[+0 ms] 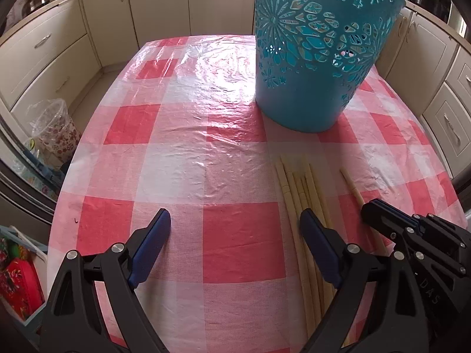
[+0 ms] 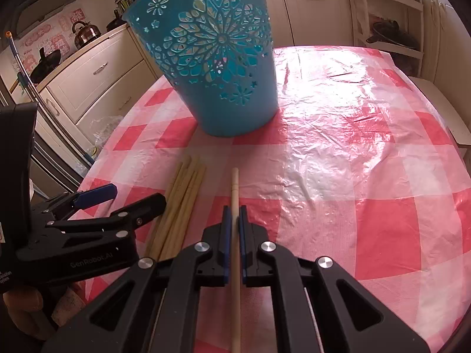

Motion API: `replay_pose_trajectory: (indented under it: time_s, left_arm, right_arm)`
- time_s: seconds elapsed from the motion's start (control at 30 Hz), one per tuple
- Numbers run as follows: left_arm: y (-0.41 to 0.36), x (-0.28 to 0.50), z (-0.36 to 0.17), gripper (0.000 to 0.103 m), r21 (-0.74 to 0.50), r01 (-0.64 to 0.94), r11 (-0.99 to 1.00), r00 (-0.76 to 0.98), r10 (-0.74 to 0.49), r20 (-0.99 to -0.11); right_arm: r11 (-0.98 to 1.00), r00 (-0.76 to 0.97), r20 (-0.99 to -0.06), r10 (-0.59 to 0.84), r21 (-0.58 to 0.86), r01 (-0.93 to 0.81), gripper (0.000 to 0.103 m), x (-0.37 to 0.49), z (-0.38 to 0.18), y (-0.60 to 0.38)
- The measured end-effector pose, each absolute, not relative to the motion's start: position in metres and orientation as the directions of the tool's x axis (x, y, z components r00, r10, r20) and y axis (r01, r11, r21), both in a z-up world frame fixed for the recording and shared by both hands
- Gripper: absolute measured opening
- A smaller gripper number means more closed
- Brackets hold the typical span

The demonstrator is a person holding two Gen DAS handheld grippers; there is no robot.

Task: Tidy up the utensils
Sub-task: 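Grasp another chopstick with the left tool while the right tool grips one on the table, then lift the chopstick with the left tool and drop it into the blue basket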

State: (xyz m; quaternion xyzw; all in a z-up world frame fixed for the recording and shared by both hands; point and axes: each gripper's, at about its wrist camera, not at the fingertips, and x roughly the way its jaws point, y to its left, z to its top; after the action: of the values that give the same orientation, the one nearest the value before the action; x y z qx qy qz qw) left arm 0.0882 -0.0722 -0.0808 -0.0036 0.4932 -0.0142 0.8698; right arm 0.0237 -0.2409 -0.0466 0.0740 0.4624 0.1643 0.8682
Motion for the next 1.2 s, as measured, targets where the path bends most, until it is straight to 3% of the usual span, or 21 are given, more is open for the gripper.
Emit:
replay_pose_trajectory:
  time_s: [0.3, 0.47, 0.57, 0.73, 0.8, 1.03, 1.2]
  left_arm:
    - [-0.071, 0.088, -0.082, 0.085, 0.025, 0.004, 1.0, 0.491, 0.02, -0.871]
    - [-0.076, 0.091, -0.082, 0.079, 0.041, 0.025, 0.999, 0.493, 0.024, -0.869]
    - [-0.081, 0.094, -0.079, 0.065, 0.027, 0.068, 0.997, 0.494, -0.01, -0.869]
    - [-0.085, 0.102, -0.076, 0.026, 0.005, 0.146, 0.989, 0.491, -0.068, -0.868]
    - [-0.085, 0.105, -0.075, 0.016, -0.022, 0.197, 0.98, 0.483, -0.116, -0.868]
    - [-0.097, 0.106, -0.072, 0.005, 0.037, 0.437, 0.899, 0.46, -0.188, -0.868]
    - [-0.091, 0.113, -0.069, 0.006, 0.059, 0.427, 0.902, 0.448, -0.154, -0.881]
  right_arm:
    - [0.932, 0.511, -0.779, 0.362, 0.296, -0.21, 0.006, 0.025, -0.047, -0.243]
    - [0.932, 0.511, -0.779, 0.363, 0.296, -0.21, 0.006, 0.025, -0.047, -0.243]
    - [0.931, 0.511, -0.778, 0.365, 0.3, -0.208, 0.006, 0.025, -0.047, -0.243]
    - [0.93, 0.512, -0.776, 0.368, 0.305, -0.206, 0.006, 0.026, -0.047, -0.244]
    - [0.929, 0.512, -0.775, 0.369, 0.307, -0.205, 0.006, 0.026, -0.047, -0.244]
    - [0.928, 0.513, -0.773, 0.373, 0.314, -0.201, 0.006, 0.026, -0.047, -0.244]
    - [0.927, 0.512, -0.773, 0.374, 0.315, -0.201, 0.006, 0.026, -0.047, -0.245]
